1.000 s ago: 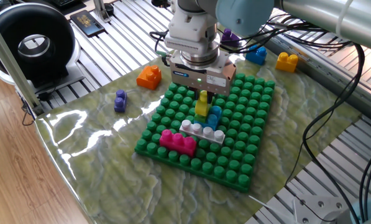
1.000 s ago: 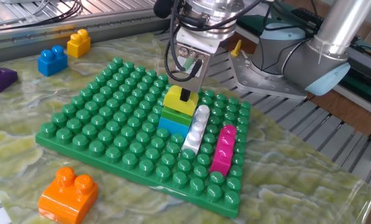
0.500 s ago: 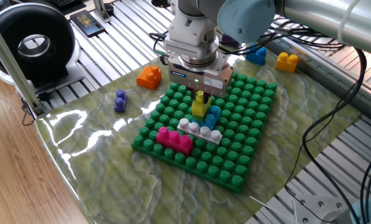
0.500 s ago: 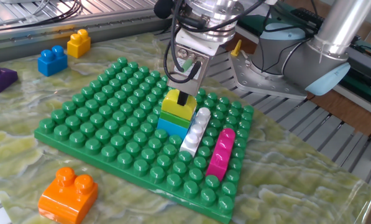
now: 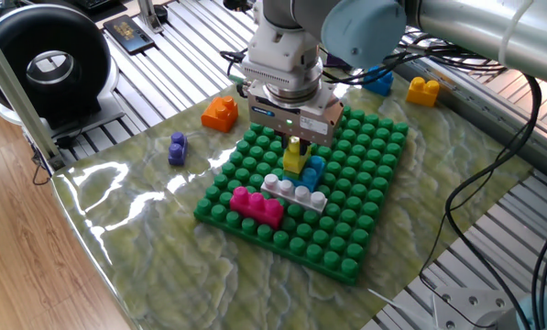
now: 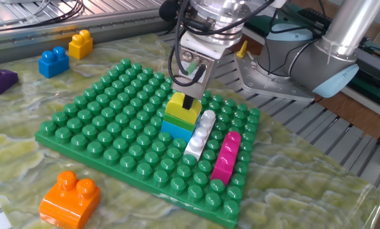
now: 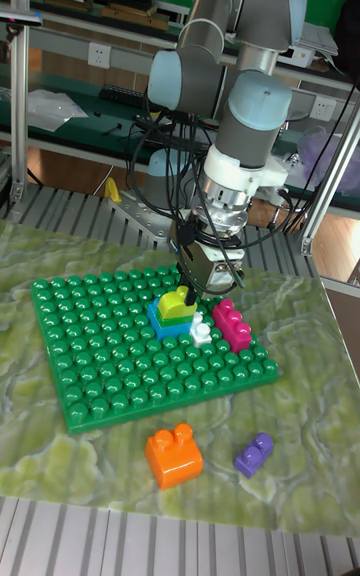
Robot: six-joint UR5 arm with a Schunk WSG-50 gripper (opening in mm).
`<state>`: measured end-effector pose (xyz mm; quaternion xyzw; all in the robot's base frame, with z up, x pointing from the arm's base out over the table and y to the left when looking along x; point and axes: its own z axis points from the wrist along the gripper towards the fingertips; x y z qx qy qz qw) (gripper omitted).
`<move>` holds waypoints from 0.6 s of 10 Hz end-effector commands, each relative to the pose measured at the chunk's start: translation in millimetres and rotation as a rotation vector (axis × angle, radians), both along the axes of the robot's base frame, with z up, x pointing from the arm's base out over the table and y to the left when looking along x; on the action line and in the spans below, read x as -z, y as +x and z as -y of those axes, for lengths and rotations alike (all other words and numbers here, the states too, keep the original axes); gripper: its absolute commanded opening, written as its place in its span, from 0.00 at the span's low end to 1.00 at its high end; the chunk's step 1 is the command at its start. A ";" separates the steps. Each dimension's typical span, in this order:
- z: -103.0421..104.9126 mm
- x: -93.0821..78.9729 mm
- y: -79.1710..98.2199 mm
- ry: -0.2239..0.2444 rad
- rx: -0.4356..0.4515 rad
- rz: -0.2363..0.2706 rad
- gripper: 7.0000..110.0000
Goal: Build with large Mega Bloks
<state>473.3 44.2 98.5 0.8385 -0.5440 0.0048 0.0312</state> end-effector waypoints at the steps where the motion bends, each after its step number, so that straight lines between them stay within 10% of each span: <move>1: 5.0 -5.2 -1.6 0.006 0.009 -0.018 0.00; 6: -0.3 -2.1 6.5 0.035 0.032 0.015 0.00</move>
